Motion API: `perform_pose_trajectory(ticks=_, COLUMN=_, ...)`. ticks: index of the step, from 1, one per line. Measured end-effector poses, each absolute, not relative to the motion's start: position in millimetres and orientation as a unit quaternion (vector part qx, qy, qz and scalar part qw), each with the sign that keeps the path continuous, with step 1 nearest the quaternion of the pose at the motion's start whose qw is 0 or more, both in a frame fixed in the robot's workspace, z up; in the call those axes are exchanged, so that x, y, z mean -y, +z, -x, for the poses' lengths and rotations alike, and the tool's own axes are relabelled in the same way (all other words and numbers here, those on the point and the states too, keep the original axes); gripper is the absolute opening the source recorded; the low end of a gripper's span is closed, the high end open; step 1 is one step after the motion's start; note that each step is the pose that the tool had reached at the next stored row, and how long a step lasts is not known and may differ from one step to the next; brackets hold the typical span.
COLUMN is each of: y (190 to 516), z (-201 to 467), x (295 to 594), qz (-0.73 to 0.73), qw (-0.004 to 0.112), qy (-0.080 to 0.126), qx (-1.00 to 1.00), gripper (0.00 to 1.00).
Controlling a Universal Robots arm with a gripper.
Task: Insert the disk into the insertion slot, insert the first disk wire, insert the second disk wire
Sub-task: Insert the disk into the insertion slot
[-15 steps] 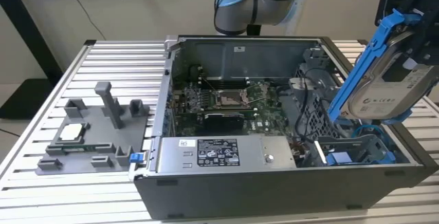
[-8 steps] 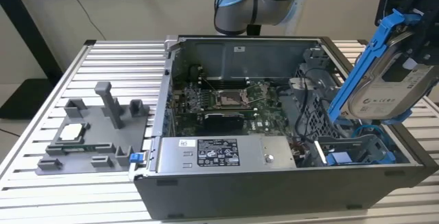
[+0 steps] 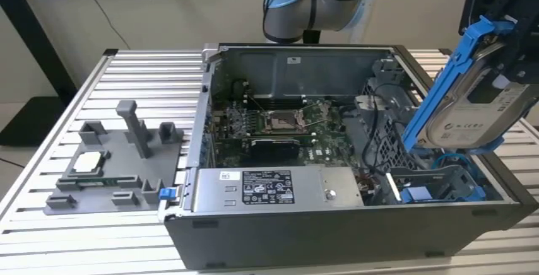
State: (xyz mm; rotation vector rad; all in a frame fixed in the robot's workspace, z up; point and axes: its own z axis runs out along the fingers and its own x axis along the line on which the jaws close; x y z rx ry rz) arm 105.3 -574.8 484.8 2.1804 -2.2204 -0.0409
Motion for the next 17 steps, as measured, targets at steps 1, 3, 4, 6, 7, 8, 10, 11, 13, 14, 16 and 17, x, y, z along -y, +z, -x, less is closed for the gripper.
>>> perform_pose_trajectory(ticks=1, y=483.7, z=-105.5, x=574.8, qz=-0.701, qw=0.015, qy=-0.013, qx=0.713, gripper=0.00)
perform_pose_trajectory(ticks=3, y=481.6, z=-106.5, x=574.7, qz=-0.701, qw=0.015, qy=-0.013, qx=0.713, gripper=0.00)
perform_pose_trajectory(ticks=4, y=480.2, z=-107.3, x=574.7, qz=-0.701, qw=0.015, qy=-0.013, qx=0.713, gripper=0.00)
perform_pose_trajectory(ticks=6, y=477.1, z=-109.4, x=574.8, qz=-0.701, qw=0.015, qy=-0.013, qx=0.713, gripper=0.00)
perform_pose_trajectory(ticks=7, y=475.4, z=-110.5, x=574.8, qz=-0.701, qw=0.015, qy=-0.013, qx=0.713, gripper=0.00)
perform_pose_trajectory(ticks=8, y=473.6, z=-111.8, x=574.8, qz=-0.701, qw=0.015, qy=-0.014, qx=0.713, gripper=0.00)
perform_pose_trajectory(ticks=10, y=470.0, z=-114.1, x=574.8, qz=-0.701, qw=0.014, qy=-0.014, qx=0.713, gripper=0.00)
perform_pose_trajectory(ticks=11, y=468.3, z=-115.0, x=574.8, qz=-0.701, qw=0.014, qy=-0.014, qx=0.713, gripper=0.00)
perform_pose_trajectory(ticks=13, y=464.6, z=-116.4, x=574.8, qz=-0.701, qw=0.014, qy=-0.014, qx=0.713, gripper=0.00)
perform_pose_trajectory(ticks=14, y=462.8, z=-116.7, x=574.8, qz=-0.701, qw=0.014, qy=-0.014, qx=0.713, gripper=0.00)
perform_pose_trajectory(ticks=16, y=459.1, z=-117.2, x=574.8, qz=-0.701, qw=0.013, qy=-0.015, qx=0.713, gripper=0.00)
perform_pose_trajectory(ticks=17, y=457.3, z=-117.3, x=574.8, qz=-0.701, qw=0.013, qy=-0.015, qx=0.713, gripper=0.00)
